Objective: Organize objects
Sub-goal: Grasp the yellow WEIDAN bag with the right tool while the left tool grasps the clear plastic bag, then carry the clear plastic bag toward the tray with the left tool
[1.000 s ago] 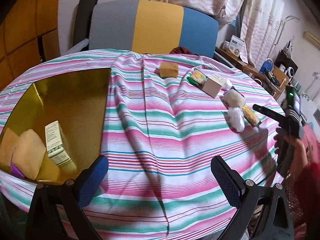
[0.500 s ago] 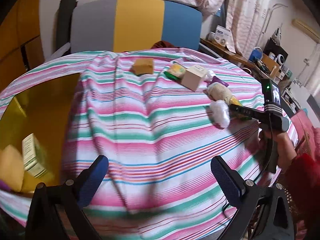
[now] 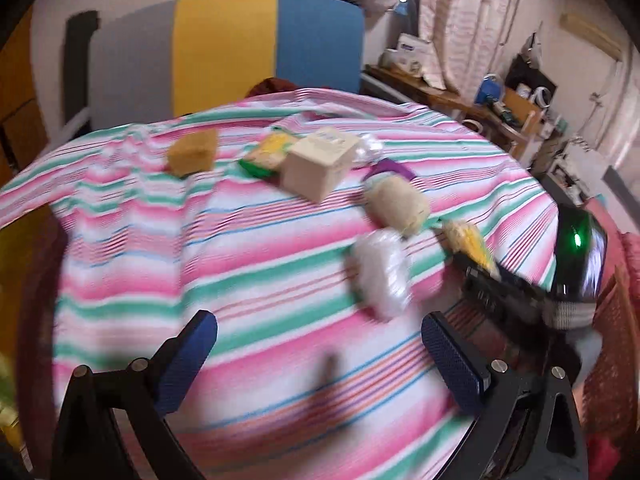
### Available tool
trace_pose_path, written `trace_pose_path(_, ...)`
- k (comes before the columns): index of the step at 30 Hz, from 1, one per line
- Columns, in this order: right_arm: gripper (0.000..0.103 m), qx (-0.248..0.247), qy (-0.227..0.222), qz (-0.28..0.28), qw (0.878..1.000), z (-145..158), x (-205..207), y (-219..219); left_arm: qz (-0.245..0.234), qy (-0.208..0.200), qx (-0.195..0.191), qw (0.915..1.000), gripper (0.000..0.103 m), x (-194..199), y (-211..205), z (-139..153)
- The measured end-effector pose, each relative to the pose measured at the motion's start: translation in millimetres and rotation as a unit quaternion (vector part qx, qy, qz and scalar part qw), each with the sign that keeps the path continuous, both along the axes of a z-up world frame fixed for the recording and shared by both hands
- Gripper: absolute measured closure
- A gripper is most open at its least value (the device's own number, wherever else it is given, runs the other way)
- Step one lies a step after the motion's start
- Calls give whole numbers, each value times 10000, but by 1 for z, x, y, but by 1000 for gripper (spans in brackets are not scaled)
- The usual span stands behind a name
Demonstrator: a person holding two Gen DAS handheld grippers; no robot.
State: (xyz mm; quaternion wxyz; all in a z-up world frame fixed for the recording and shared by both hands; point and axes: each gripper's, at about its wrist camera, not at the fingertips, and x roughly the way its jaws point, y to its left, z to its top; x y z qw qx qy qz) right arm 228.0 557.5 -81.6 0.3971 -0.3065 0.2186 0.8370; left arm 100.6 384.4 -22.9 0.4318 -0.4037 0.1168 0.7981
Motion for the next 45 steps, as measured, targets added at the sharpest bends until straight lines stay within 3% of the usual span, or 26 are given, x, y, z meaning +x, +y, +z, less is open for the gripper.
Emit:
trace_pose_path(7, 57, -31, 164, -109, 9998, 0, 7, 1, -39, -215, 61, 9997, 3, -12, 48, -19)
trace_pose_path(12, 57, -34, 189, -108, 9998, -1, 6, 4, -232, -148, -154, 9995, 32, -15, 71, -40)
trace_pose_path(16, 57, -17, 179, -112, 9998, -2, 6, 4, -346, 125, -155, 9992, 49, -12, 68, -45)
trace_pose_path(18, 57, -16, 177, -112, 9998, -3, 6, 4, -324, 136, -154, 9993, 62, -13, 64, -45)
trace_pose_path(24, 57, 13, 157, -120, 9998, -2, 7, 3, -459, 176, -11, 9988, 65, -11, 48, -46)
trace_pose_path(36, 57, 215, 239, -29, 9995, 3, 9, -5, -163, 585, 128, 9981, 66, 7, -5, -46)
trace_pose_path(40, 58, 288, 134, 1, 9995, 3, 4, -7, -92, 309, 298, 9990, 66, 11, -26, -41)
trace_pose_path(45, 58, 465, 46, 77, 9989, 5, 1, -13, -36, 333, 454, 9984, 66, 14, -49, -28)
